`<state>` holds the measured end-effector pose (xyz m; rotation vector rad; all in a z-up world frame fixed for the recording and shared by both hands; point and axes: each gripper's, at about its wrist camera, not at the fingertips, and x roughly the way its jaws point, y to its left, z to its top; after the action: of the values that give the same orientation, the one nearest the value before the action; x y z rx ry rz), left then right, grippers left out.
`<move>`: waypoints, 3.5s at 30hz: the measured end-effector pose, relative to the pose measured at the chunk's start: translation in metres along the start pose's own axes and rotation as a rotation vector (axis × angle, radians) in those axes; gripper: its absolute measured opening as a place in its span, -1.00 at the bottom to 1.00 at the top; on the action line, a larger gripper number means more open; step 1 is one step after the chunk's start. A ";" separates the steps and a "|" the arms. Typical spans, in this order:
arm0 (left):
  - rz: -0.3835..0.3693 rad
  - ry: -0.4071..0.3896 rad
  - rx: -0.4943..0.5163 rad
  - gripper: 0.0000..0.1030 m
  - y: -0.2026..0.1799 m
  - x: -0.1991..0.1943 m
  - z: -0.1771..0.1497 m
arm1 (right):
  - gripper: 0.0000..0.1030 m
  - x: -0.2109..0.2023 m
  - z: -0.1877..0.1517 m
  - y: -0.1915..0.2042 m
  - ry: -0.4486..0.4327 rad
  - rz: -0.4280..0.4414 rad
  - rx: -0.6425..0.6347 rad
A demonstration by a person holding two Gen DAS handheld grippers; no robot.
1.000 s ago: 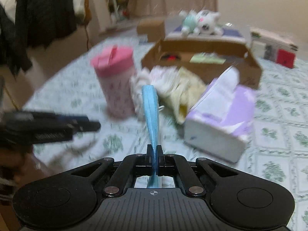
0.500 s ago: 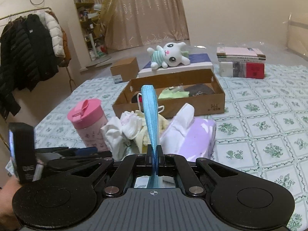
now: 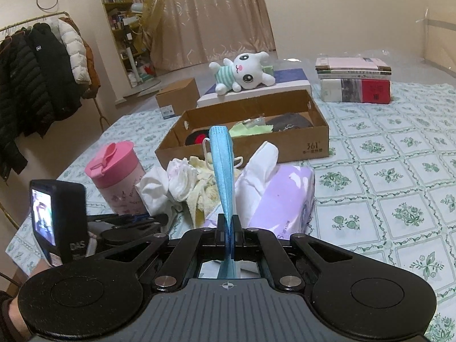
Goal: Organize soft objects
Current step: 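Grasp and lift the white cloth with the left tool while the right tool holds the mask, then carry the white cloth toward the cardboard box while the right tool carries the mask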
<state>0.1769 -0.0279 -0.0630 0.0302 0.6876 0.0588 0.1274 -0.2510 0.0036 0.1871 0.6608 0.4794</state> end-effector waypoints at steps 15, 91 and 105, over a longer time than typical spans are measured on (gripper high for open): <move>-0.187 -0.003 0.033 -0.90 0.019 -0.108 -0.018 | -0.98 -0.029 0.003 0.021 -0.045 -0.002 -0.020; -0.320 0.144 0.411 -0.90 0.031 0.137 0.241 | -0.97 0.263 0.183 -0.074 0.242 0.109 -0.325; -0.342 0.150 0.325 -0.49 0.047 0.124 0.247 | 0.20 0.250 0.189 -0.072 0.166 0.110 -0.270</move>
<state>0.4270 0.0248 0.0514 0.2213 0.8383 -0.3831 0.4439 -0.1965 -0.0084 -0.0725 0.7425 0.6898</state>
